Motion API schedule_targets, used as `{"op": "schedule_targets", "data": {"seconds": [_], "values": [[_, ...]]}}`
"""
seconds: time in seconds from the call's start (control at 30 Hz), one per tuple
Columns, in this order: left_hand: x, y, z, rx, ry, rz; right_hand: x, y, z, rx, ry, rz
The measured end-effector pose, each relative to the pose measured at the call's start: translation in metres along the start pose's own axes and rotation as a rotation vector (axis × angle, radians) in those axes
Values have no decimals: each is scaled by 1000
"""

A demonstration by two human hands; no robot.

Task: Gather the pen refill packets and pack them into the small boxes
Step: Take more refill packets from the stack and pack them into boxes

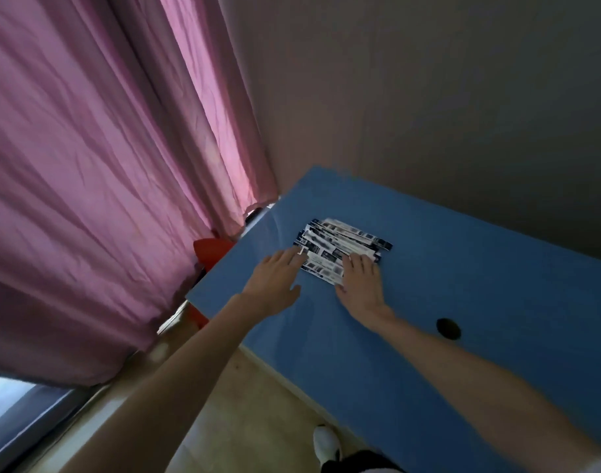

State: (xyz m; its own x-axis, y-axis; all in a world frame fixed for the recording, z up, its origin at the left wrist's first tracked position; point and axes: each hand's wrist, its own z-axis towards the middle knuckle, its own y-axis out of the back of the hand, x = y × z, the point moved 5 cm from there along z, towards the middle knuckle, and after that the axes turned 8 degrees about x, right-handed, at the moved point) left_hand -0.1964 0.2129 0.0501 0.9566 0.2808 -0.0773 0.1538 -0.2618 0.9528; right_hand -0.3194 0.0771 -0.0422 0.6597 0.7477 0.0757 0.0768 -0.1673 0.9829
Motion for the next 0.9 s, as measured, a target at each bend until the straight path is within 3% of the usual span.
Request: {"op": "schedule_targets", "data": {"seconds": [0.23, 0.4, 0.57, 0.9], "values": [[13, -43, 77, 119, -213, 91, 4, -27, -12, -30, 87, -4], [37, -59, 101, 94, -411, 9, 8, -34, -13, -48, 58, 142], [51, -57, 122, 143, -526, 28, 19, -25, -15, 36, -23, 238], [57, -60, 131, 187, -682, 15, 55, -25, -14, 151, -164, 11]]}}
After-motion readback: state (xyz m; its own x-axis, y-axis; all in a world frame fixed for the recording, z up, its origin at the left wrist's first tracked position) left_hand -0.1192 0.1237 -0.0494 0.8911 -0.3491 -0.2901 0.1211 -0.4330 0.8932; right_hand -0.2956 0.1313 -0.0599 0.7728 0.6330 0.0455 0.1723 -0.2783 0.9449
